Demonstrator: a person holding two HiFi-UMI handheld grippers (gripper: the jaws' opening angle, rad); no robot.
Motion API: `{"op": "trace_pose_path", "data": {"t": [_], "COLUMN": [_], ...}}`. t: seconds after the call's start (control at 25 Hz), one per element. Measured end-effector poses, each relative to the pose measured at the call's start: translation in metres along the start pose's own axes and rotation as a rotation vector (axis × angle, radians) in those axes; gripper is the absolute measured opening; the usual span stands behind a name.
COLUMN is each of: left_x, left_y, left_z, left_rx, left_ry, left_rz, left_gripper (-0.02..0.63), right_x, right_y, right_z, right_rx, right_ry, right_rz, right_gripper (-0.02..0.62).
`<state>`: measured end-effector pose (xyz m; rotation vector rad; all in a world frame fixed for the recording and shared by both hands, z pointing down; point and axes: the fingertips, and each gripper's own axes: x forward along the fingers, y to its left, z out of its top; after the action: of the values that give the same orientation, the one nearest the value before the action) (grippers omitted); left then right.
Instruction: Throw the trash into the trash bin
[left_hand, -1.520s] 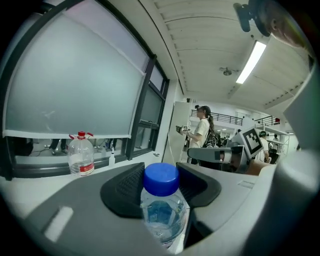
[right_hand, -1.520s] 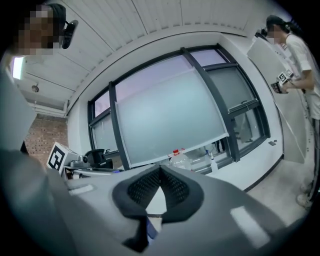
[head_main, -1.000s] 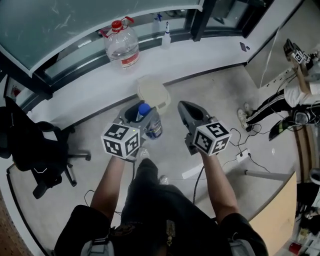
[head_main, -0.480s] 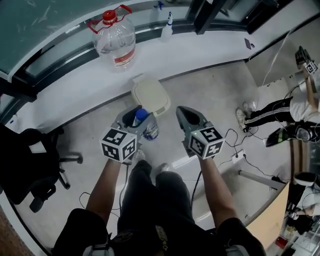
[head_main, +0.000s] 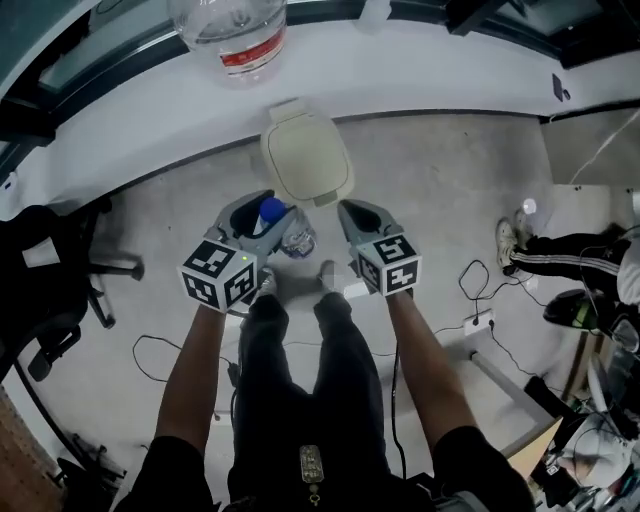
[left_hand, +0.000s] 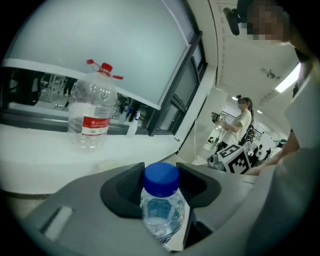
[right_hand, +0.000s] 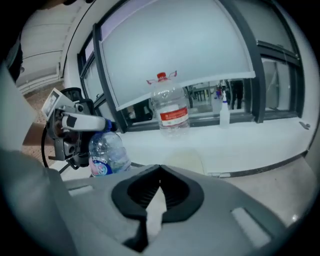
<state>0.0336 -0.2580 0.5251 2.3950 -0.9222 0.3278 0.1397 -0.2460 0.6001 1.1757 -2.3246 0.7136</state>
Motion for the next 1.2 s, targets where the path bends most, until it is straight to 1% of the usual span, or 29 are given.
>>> {"op": "trace_pose_path", "data": {"t": [0.16,0.24,0.32,0.44,0.6,0.88,1.04,1.2], "left_x": [0.024,0.033,0.041,0.046,0.048,0.047,0.04,0.038], "left_y": [0.026,0.035,0.042,0.054,0.063,0.069,0.068,0.064], "left_z": [-0.04,-0.059,-0.075,-0.092,-0.101,-0.101,-0.096,-0.078], "left_rx": [-0.067,-0.095,-0.113,-0.125,-0.134,-0.131,-0.135,-0.115], "left_ry": [0.037,0.058,0.071,0.084,0.079,0.057,0.047,0.026], "left_rz": [0.118,0.163,0.186,0.207,0.227,0.256,0.272,0.277], "left_gripper": [0.206,0.206,0.206,0.206,0.206,0.206,0.206,0.206], "right_x": [0.058,0.082,0.1,0.123,0.143,0.149,0.148,0.142], "right_y": [-0.026,-0.035,-0.045,-0.054,-0.061,-0.058,-0.058,-0.058], "right_z": [-0.051,-0.078,-0.102,-0.128,-0.156,-0.166,-0.166,-0.152], "right_rx": [-0.022,-0.035,-0.048,-0.038,-0.046,-0.115,-0.085,-0.085], "right_ry": [0.097,0.146,0.183,0.21,0.266,0.325,0.324,0.297], "right_rz": [0.084,0.109,0.111,0.105,0.089,0.094,0.114,0.113], "right_gripper": [0.003,0.003,0.003,0.003,0.003,0.003,0.003,0.003]}}
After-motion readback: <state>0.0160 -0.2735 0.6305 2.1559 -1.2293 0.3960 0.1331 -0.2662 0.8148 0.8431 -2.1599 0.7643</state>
